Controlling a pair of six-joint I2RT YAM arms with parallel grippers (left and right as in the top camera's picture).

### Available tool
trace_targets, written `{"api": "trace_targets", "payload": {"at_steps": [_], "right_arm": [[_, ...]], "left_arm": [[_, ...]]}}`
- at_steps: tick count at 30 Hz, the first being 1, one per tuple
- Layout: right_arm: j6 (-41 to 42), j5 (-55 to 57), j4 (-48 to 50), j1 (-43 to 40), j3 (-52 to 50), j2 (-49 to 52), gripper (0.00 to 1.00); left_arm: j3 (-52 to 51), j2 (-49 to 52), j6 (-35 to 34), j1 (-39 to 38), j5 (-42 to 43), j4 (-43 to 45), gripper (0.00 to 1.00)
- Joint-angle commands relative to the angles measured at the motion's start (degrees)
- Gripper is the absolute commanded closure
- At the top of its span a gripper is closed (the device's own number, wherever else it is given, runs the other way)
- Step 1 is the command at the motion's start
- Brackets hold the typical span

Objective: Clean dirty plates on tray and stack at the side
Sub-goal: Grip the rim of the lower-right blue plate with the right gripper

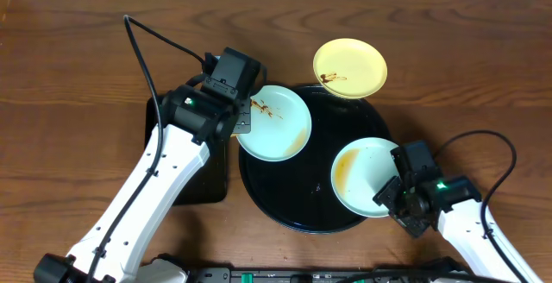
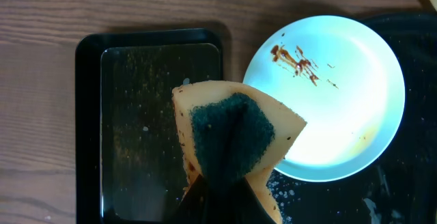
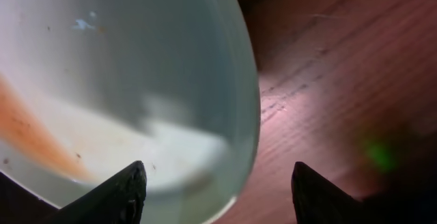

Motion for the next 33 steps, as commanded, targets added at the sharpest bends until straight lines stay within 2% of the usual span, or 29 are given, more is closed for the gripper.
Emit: {"api": "trace_targets", "payload": {"at_steps": [1,12,17,27,30,33], "right_arm": [[4.9,0.5,0.8,0.7,-1.0,0.3,0.33],[10.5,5.2,3.5,0.7,-1.1,0.3,0.29],[10.7,5.3,6.5,0.6,-1.3,0.4,0.39],[11.1,5.4,7.1,-0.5,-1.4,4.4,0.37],[11.1,5.4,8.1,-0.5,-1.6,6.0,0.41],[11.1,5.4,9.1,-0.5,-1.9,7.1,0.55]], "left_arm": [[0.8,-0.4,0.6,0.3,-0.3,-0.2,0.92],[0.8,-0.4,0.8,0.3,-0.3,-0.1,0.93],[0.8,-0.4,0.8,0.3,-0.3,-0.1,0.93],[0.8,-0.4,0.8,0.3,-0.3,-0.2,0.93],[0.8,-0.4,0.8,0.3,-0.3,-0.2,0.93],[0.8,-0.4,0.8,0.3,-0.3,-0.2,0.93]]}}
